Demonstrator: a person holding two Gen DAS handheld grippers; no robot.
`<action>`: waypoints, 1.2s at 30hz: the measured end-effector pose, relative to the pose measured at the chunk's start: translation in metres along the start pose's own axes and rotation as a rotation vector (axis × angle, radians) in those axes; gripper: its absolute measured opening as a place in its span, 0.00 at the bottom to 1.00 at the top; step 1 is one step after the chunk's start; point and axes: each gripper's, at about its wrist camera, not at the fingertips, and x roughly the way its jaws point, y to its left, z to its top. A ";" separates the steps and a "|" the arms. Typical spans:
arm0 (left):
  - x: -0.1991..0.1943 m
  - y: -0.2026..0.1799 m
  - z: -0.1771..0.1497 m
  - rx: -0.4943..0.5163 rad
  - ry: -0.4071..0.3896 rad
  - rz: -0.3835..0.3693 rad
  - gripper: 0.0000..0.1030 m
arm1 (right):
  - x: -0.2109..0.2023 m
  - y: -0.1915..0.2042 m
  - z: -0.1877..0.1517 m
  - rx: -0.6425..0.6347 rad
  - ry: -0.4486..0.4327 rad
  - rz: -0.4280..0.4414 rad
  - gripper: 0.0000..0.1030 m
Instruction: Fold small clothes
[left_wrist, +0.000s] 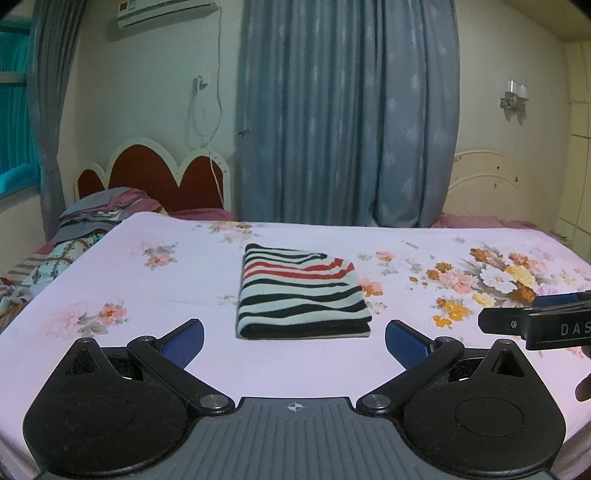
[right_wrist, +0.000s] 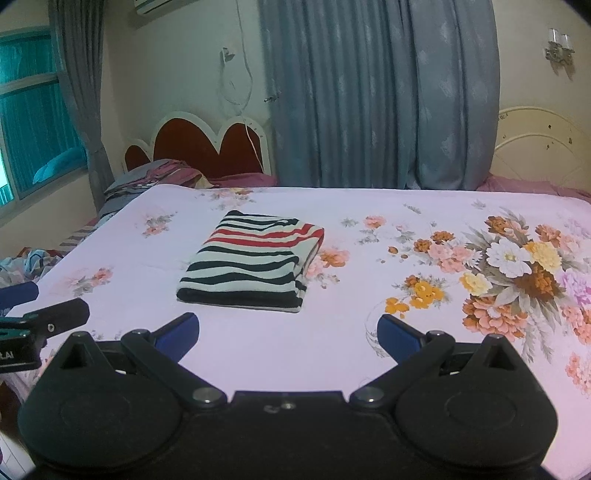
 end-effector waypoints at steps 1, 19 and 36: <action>0.000 -0.001 0.000 0.001 -0.002 0.000 1.00 | -0.001 0.001 0.000 -0.001 -0.001 -0.002 0.99; 0.006 -0.004 0.004 0.014 -0.002 -0.014 1.00 | 0.000 -0.001 0.005 0.013 -0.017 -0.018 0.99; 0.009 -0.003 0.006 0.008 -0.004 -0.008 1.00 | 0.004 0.005 0.009 0.016 -0.023 -0.010 0.99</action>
